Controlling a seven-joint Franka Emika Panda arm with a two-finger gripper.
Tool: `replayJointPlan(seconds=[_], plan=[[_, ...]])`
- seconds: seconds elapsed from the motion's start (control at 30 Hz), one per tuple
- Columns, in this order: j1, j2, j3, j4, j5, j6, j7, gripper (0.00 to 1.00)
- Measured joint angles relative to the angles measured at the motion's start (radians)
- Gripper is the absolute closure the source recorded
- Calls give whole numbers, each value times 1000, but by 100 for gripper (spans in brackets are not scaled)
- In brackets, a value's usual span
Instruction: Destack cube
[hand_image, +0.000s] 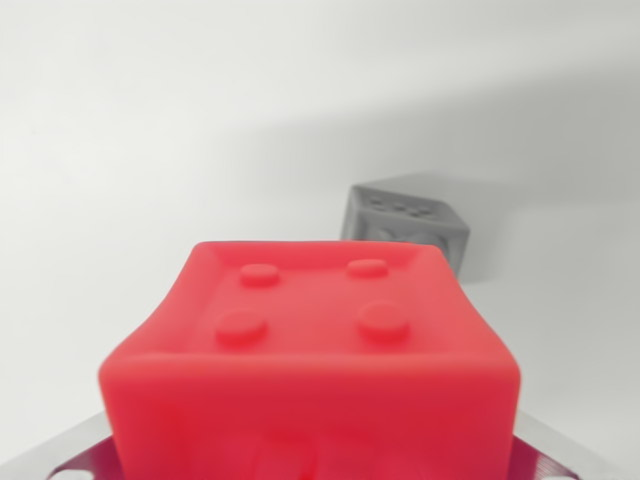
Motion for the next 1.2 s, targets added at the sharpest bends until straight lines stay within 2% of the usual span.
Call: replayJointPlan(seconds=[0.73,1.2], plan=[[39,85,42,48,35,33,-90,100],[52,142,78,87,50,52,-146,100]])
